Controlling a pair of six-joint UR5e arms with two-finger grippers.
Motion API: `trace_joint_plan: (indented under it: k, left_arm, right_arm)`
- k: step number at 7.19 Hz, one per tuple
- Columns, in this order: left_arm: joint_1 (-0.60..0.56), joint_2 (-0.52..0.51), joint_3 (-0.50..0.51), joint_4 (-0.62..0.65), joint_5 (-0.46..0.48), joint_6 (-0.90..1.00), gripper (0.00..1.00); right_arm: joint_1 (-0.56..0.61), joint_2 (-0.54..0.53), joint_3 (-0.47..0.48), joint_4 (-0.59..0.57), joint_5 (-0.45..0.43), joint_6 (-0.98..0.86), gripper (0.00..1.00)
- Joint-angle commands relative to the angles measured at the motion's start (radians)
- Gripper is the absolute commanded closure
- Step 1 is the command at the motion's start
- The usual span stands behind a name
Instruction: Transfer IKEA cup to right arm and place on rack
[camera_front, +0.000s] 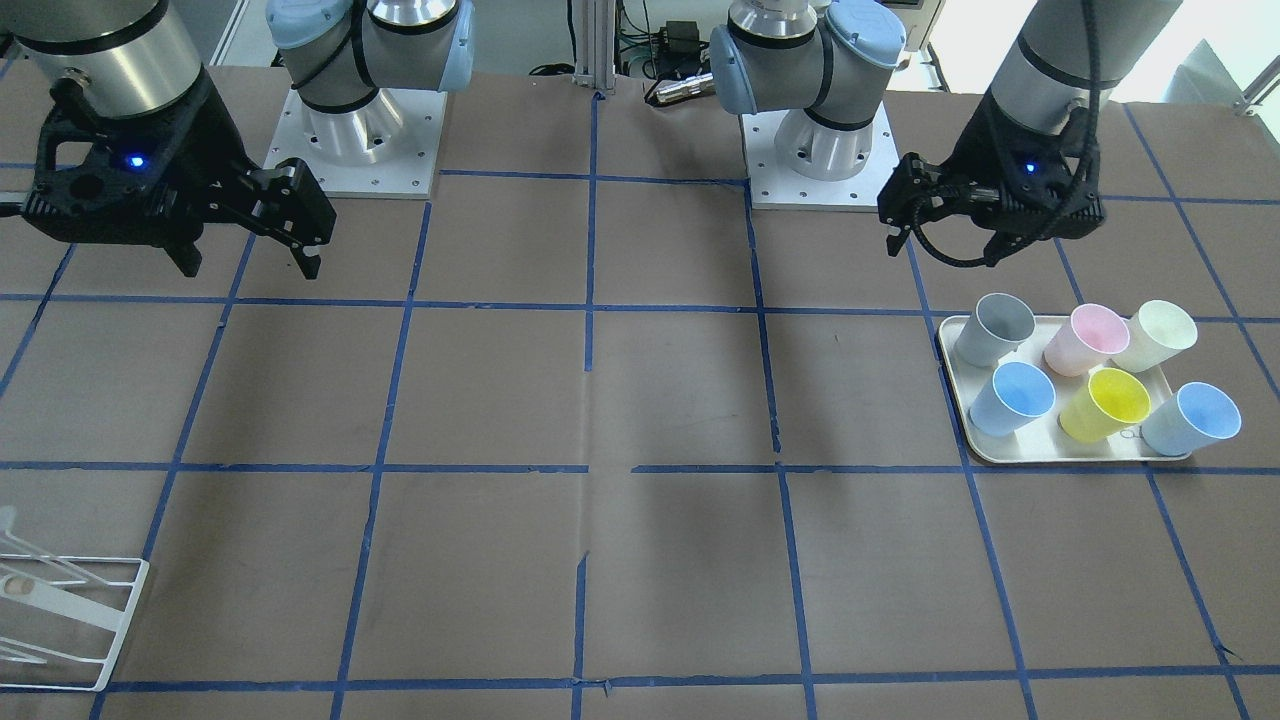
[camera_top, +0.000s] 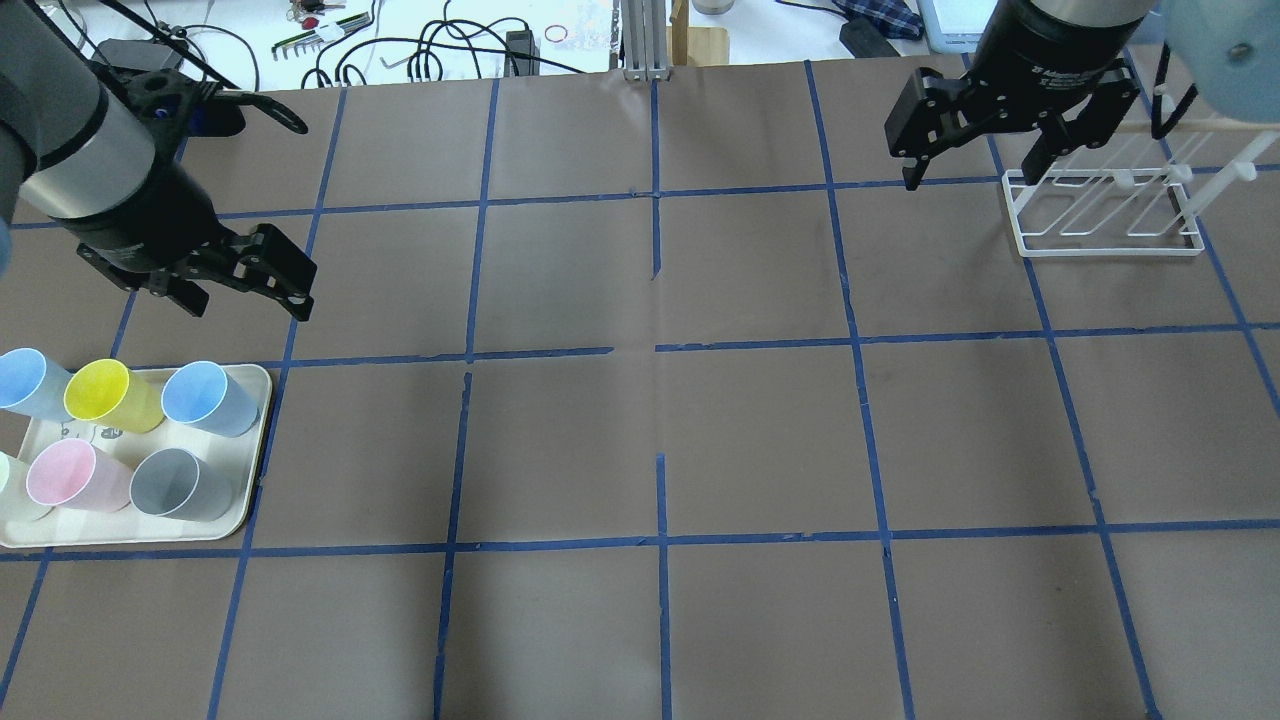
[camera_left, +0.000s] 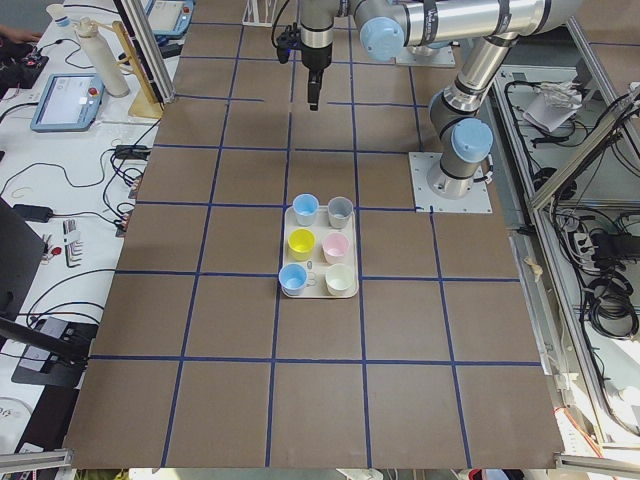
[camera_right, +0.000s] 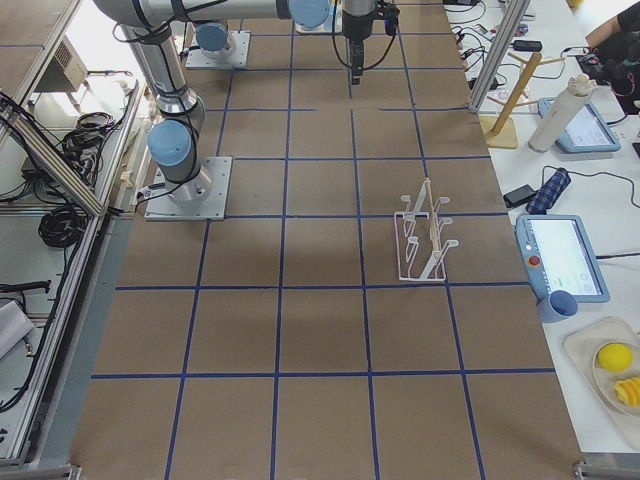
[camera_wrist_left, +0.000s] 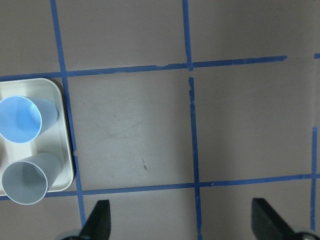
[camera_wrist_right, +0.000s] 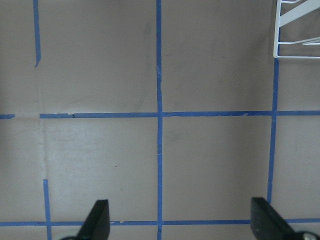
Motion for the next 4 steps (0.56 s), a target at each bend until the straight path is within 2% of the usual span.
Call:
trace_joint_plan:
  k: [1, 4]
  left_arm:
    - [0.177, -0.058, -0.008, 0.053, -0.006, 0.287, 0.0]
    - [0.297, -0.142, -0.103, 0.308, -0.008, 0.571, 0.02]
  right_arm:
    - [-0.086, -0.008, -0.002, 0.0, 0.003, -0.109, 0.0]
    - [-0.221, -0.035, -0.004, 0.064, 0.0, -0.278, 0.0]
